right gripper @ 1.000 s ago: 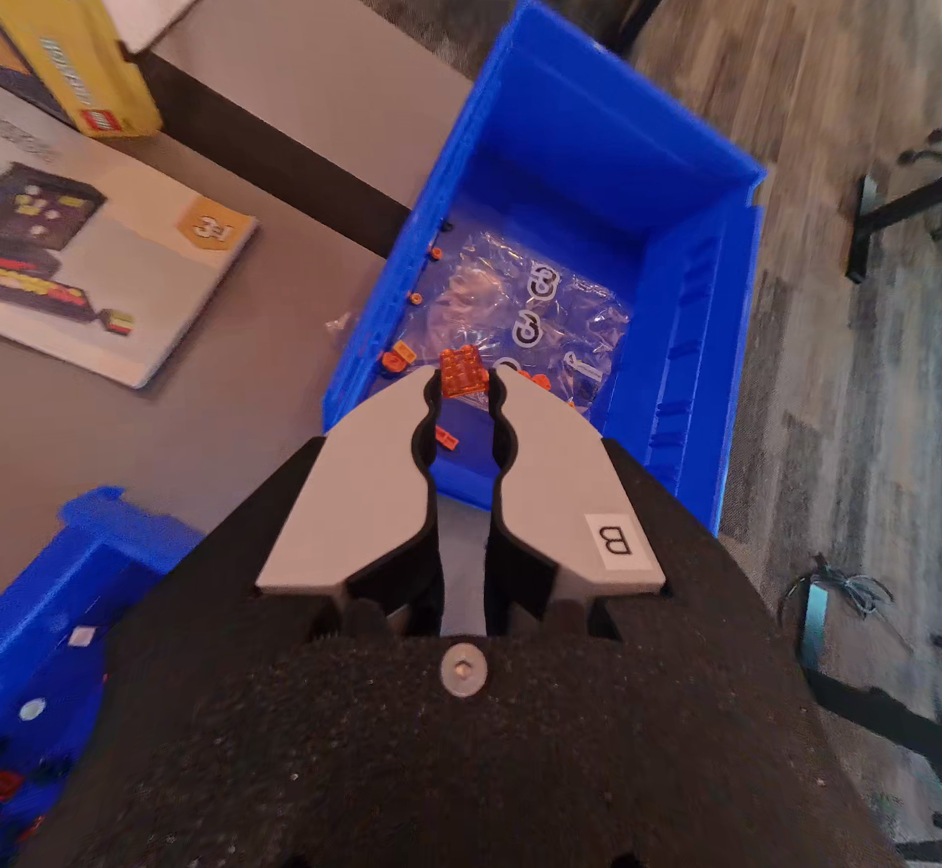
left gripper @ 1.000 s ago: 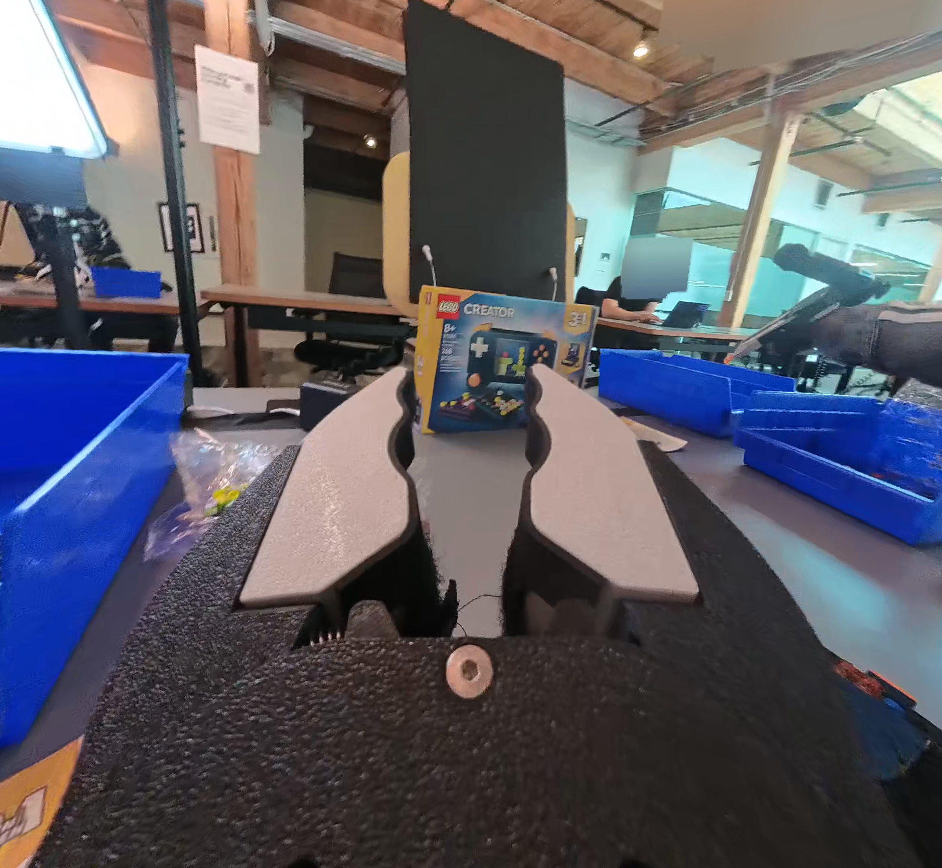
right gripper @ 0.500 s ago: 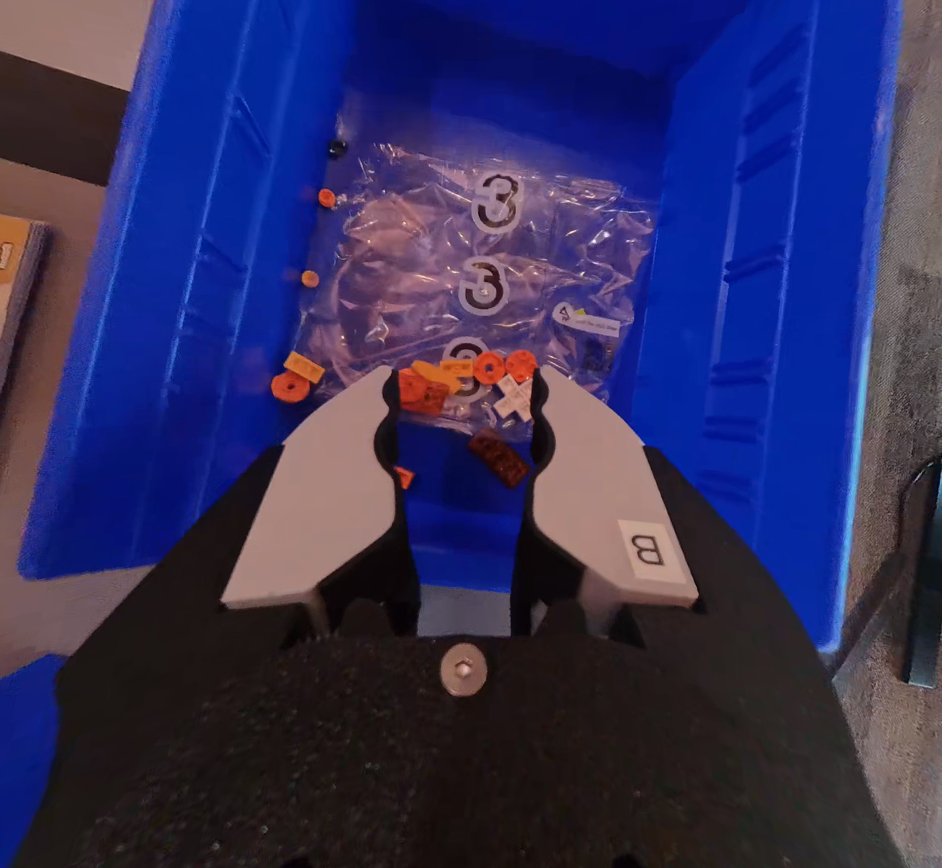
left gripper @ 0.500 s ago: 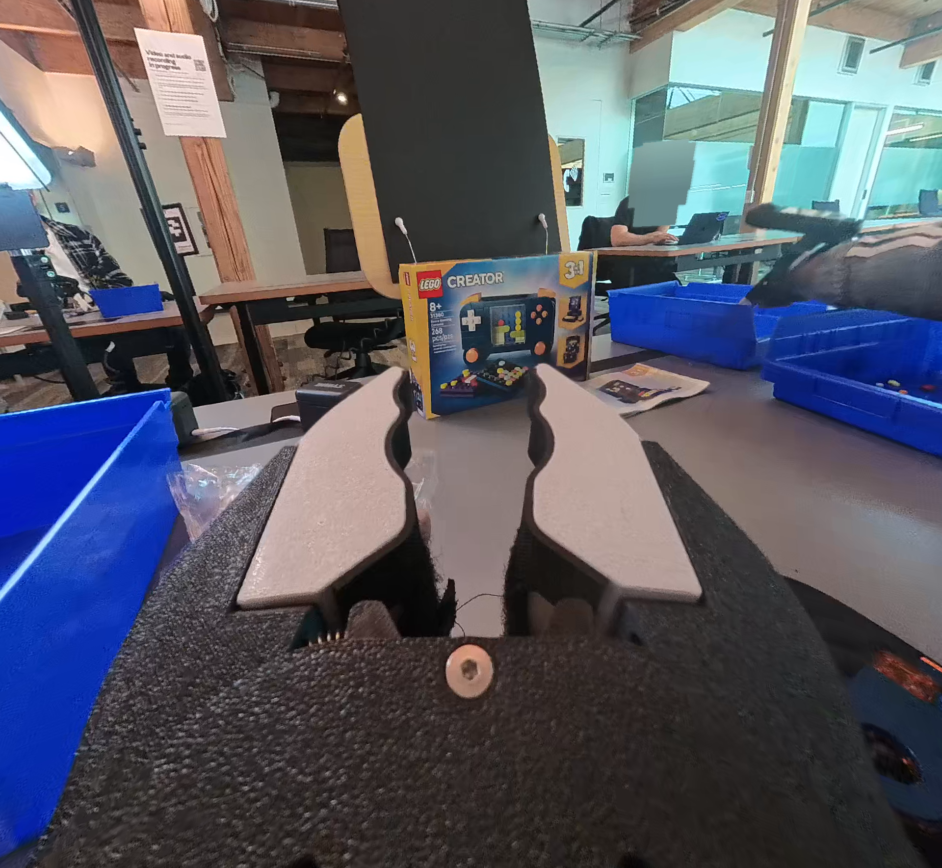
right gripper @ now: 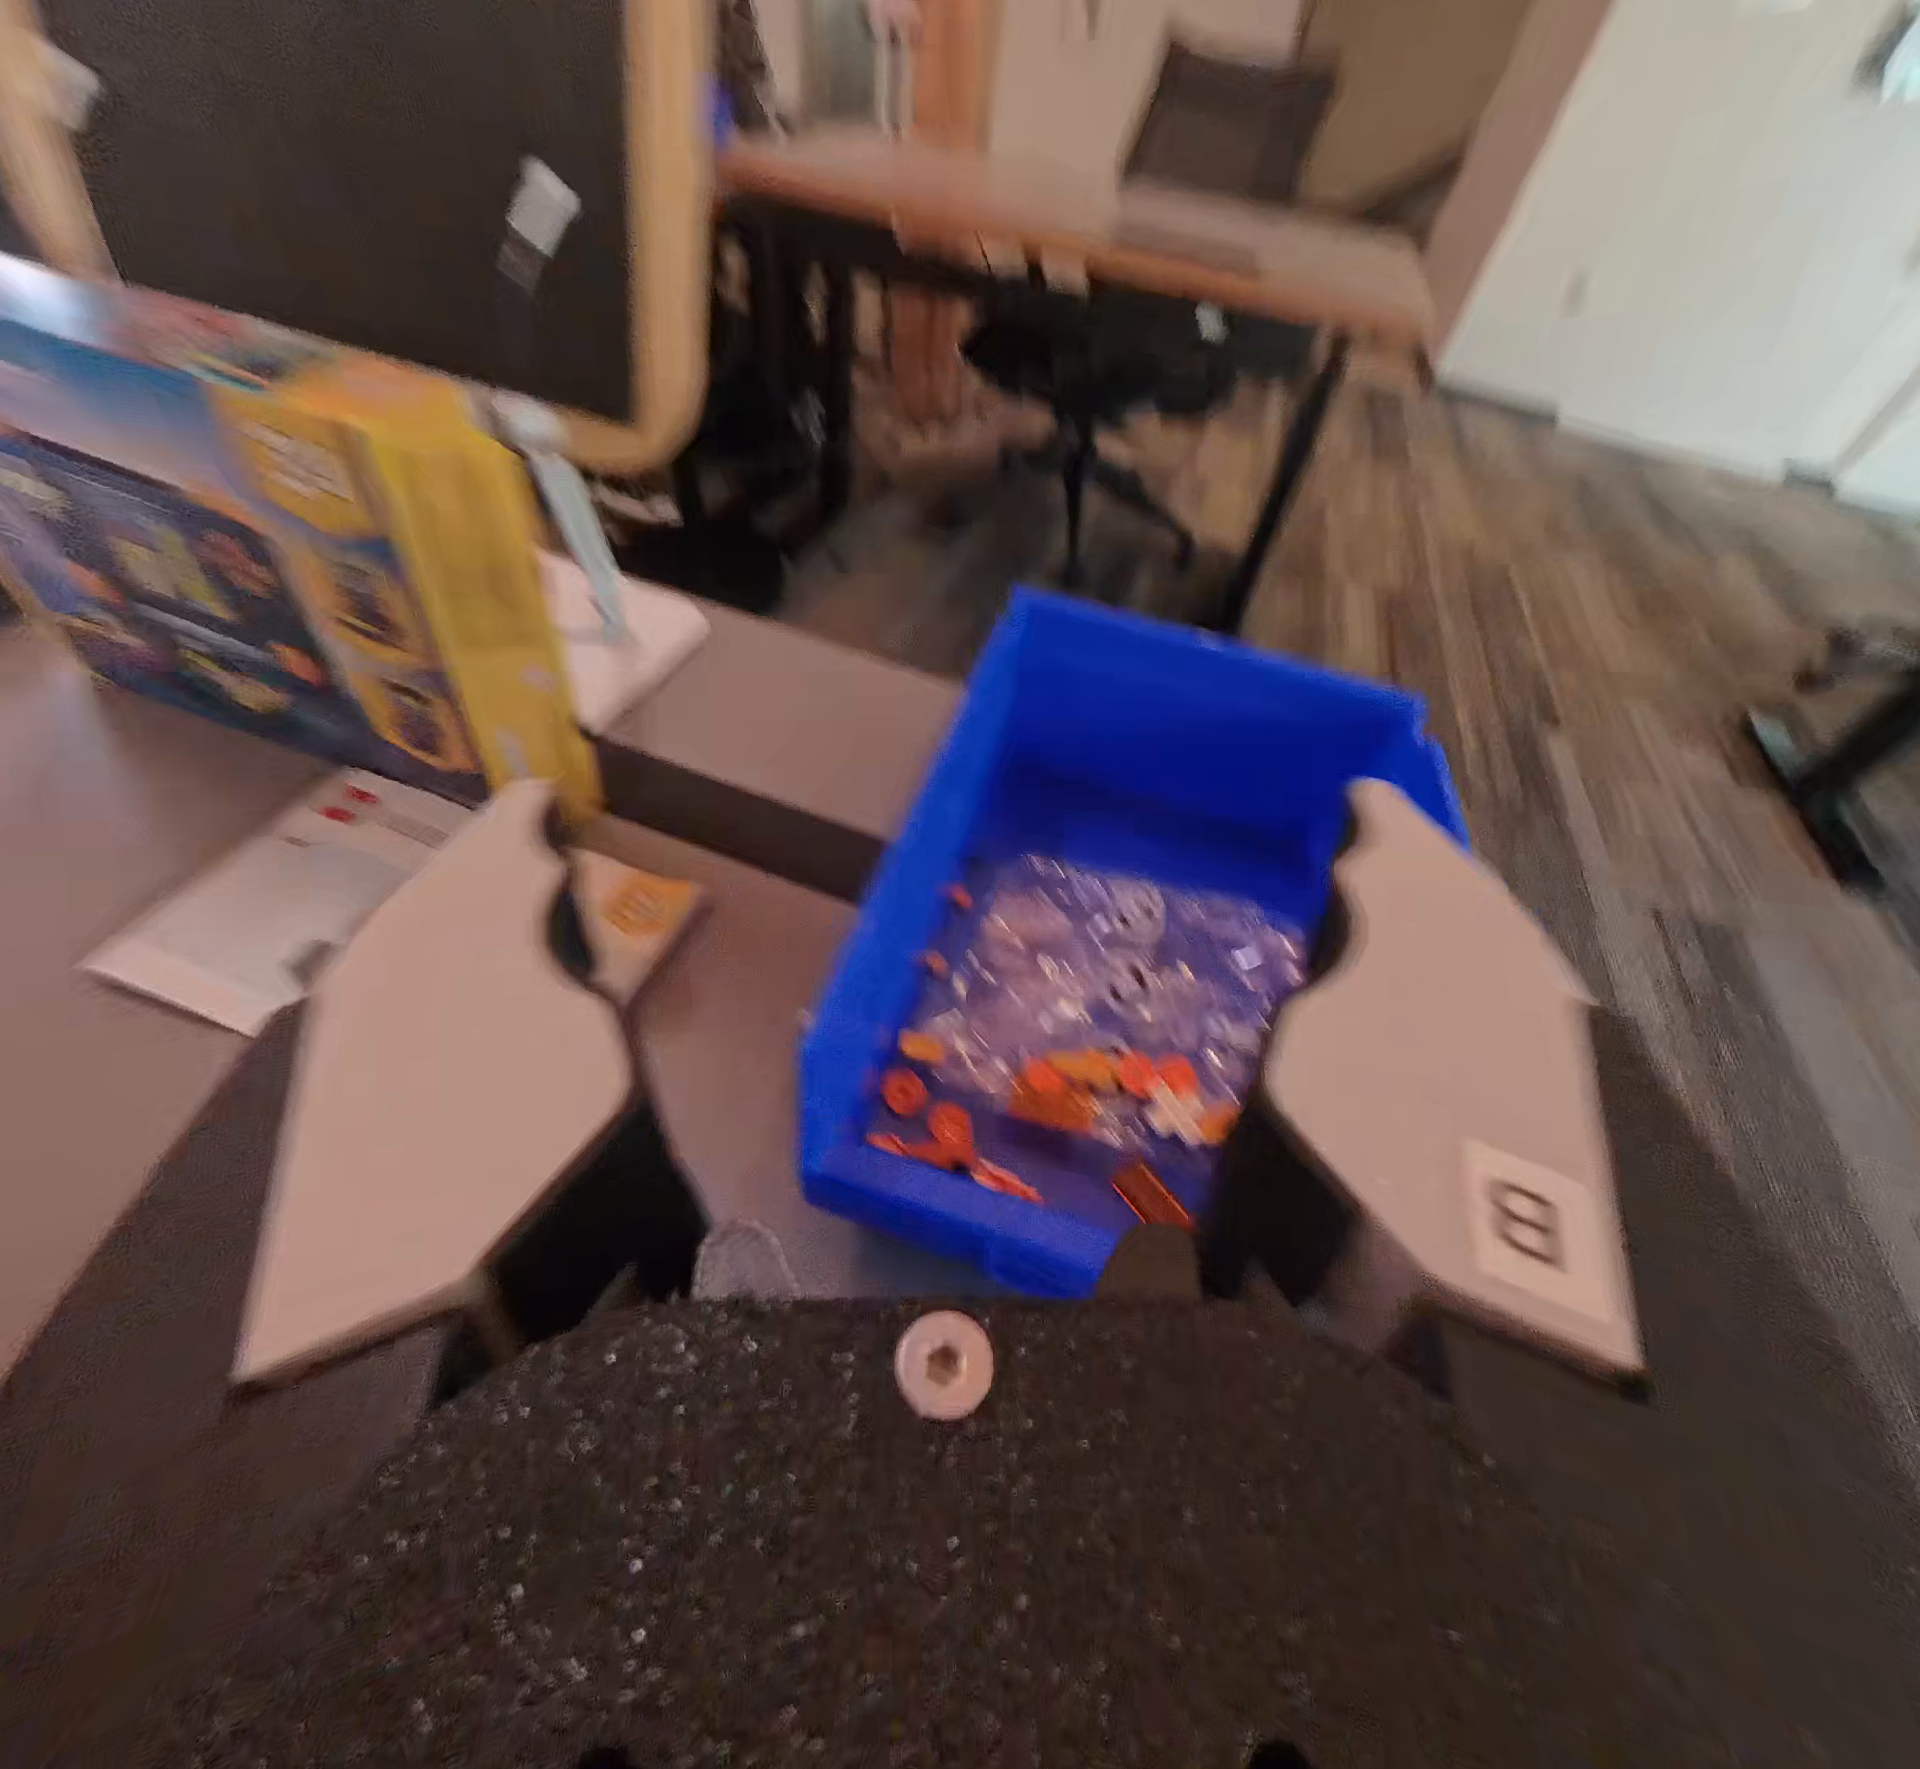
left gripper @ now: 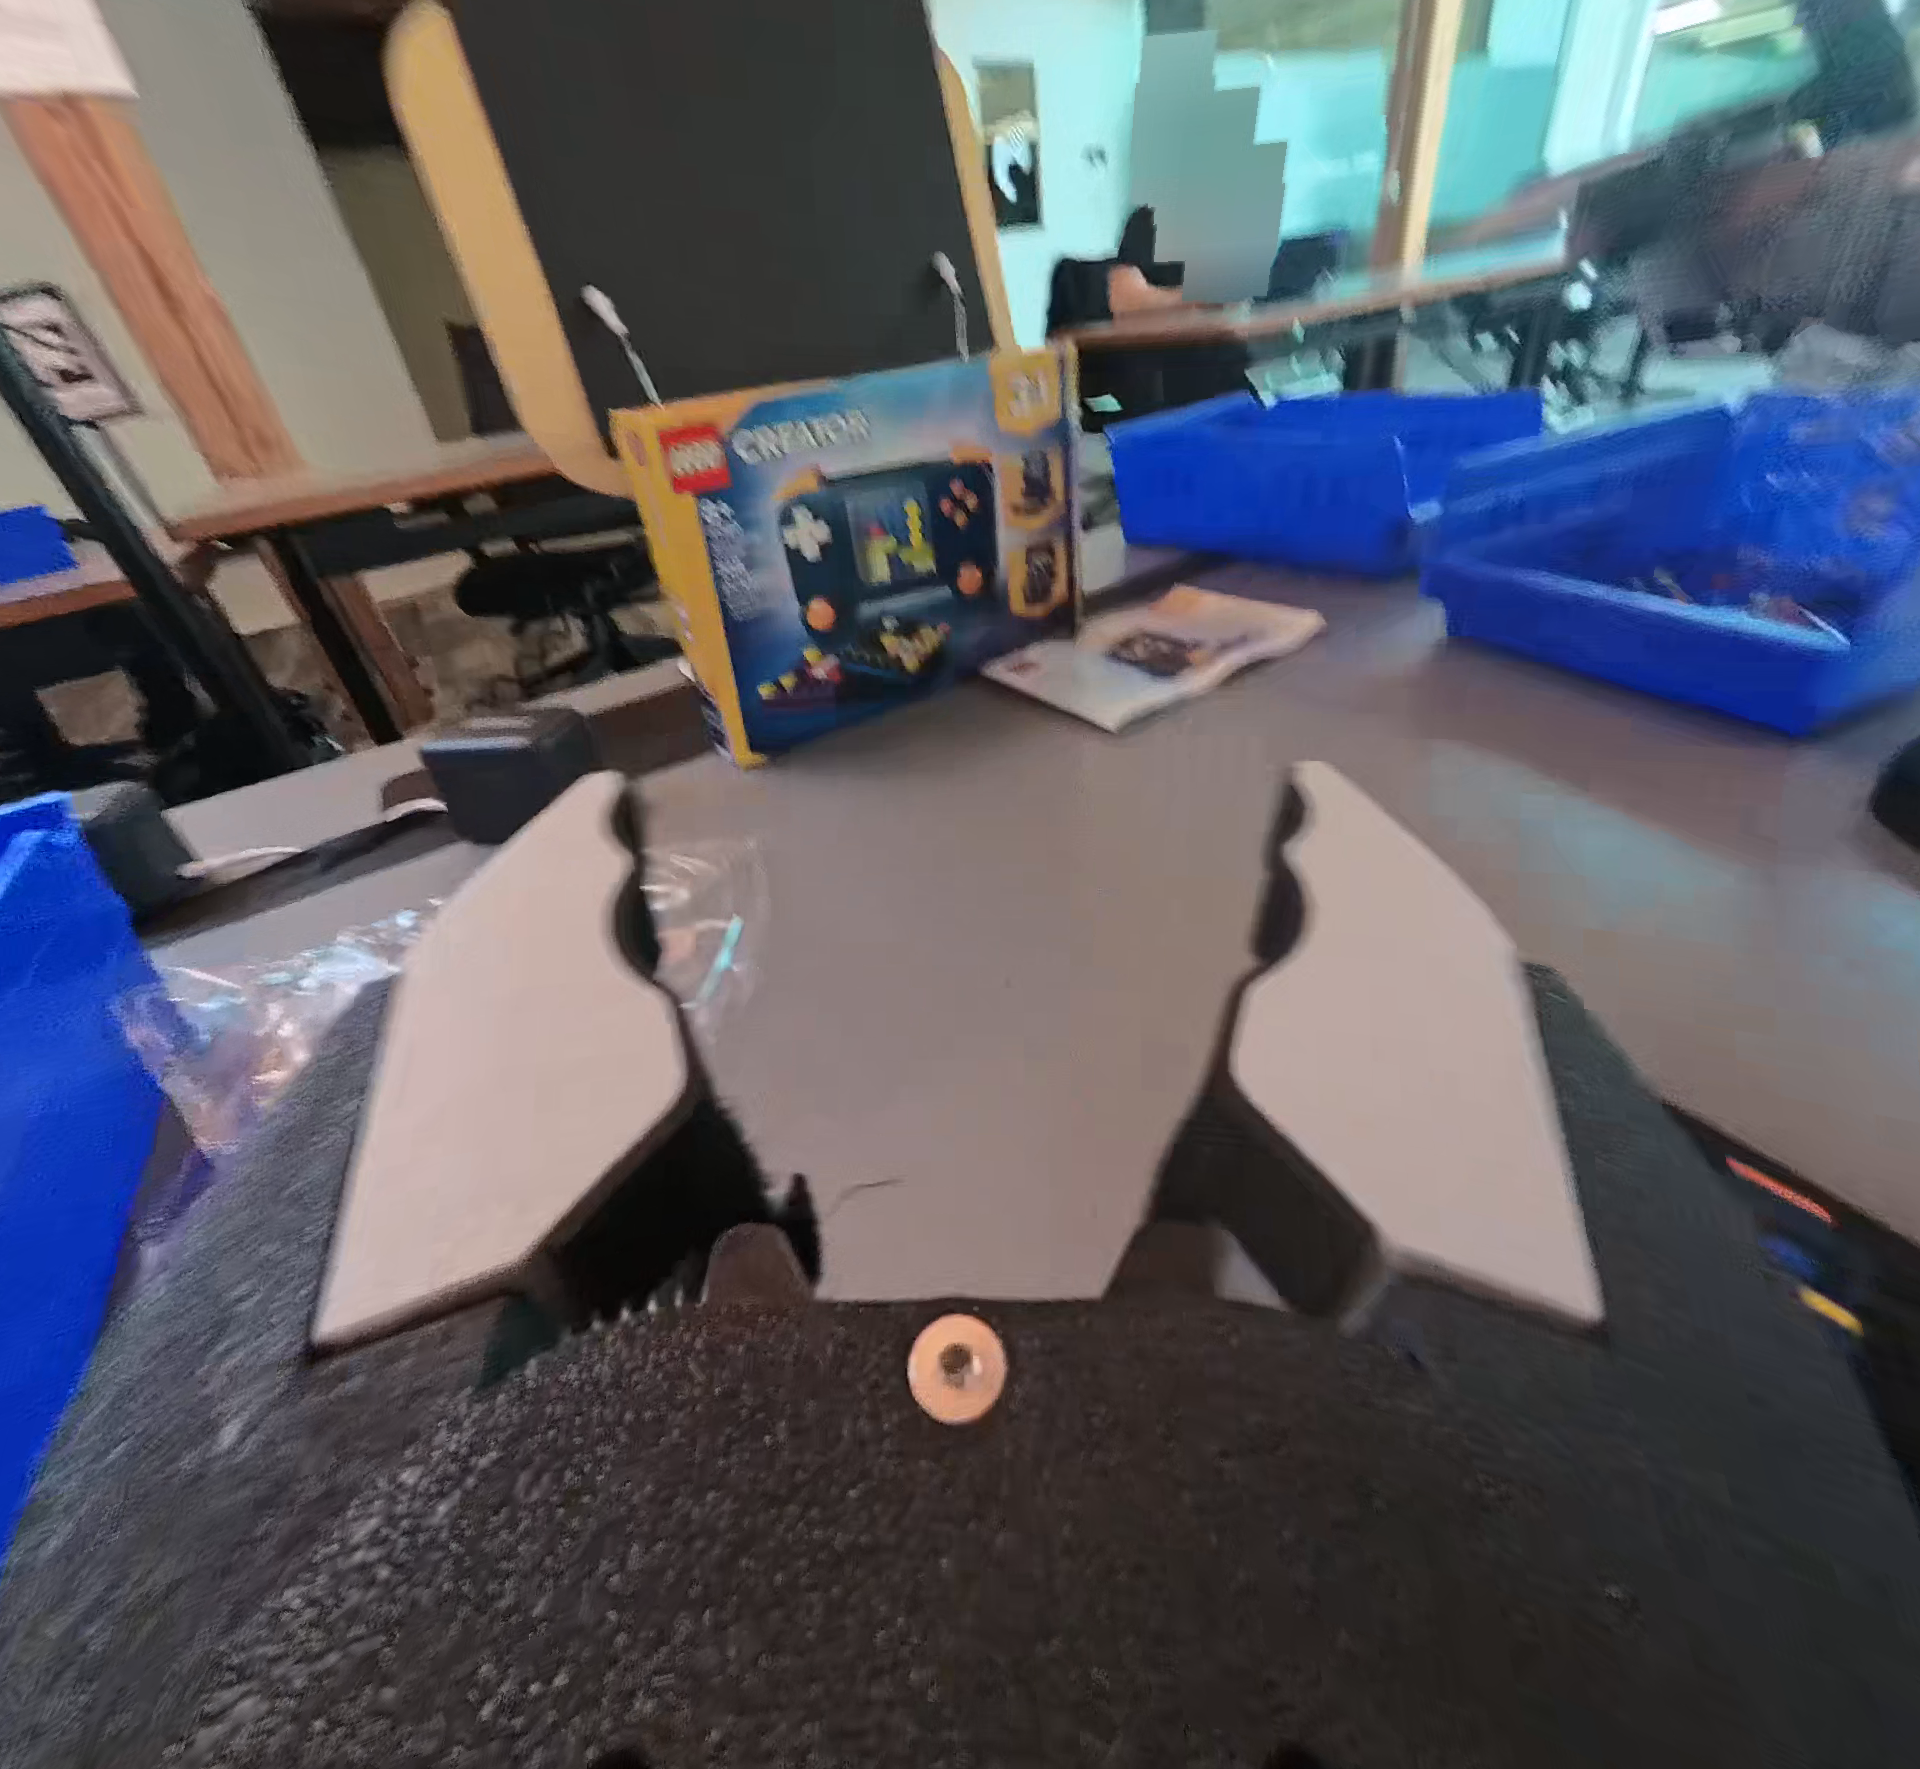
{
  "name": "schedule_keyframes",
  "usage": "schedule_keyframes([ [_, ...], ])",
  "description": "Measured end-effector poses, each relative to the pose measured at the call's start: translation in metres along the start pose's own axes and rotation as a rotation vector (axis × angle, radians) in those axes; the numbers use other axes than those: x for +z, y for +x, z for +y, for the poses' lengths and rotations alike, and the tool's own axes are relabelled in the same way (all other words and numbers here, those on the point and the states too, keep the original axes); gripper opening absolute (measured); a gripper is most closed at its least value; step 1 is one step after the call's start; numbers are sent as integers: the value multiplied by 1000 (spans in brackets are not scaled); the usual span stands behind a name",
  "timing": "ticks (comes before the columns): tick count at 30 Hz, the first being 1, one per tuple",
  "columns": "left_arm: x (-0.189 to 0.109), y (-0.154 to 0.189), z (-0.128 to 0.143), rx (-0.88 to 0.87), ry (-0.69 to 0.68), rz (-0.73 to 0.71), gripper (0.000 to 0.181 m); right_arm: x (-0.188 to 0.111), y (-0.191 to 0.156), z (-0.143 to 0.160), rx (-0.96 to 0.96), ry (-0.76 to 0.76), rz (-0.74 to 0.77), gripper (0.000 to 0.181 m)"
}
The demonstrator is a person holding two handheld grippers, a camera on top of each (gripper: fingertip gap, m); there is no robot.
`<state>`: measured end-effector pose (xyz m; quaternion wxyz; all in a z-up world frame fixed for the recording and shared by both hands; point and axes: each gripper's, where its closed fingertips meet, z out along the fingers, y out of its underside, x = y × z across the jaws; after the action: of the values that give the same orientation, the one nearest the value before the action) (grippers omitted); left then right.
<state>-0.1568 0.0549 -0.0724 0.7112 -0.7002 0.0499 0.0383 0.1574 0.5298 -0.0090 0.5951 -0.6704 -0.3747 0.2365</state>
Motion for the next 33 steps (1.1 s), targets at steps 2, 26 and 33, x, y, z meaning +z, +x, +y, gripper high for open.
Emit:
schedule_keyframes([
  [2, 1, 13, 9, -34, -56, 75, 146, -23, -38, -23, -59, 108, -38, 147],
  [26, -49, 129, 109, 183, -517, 583, 138, -149, -515, 116, -251, 49, -1093, 136],
  [33, -44, 130, 103, 157, -472, 613, 96, -149, -532, 118, -282, 26, -1229, 72],
])
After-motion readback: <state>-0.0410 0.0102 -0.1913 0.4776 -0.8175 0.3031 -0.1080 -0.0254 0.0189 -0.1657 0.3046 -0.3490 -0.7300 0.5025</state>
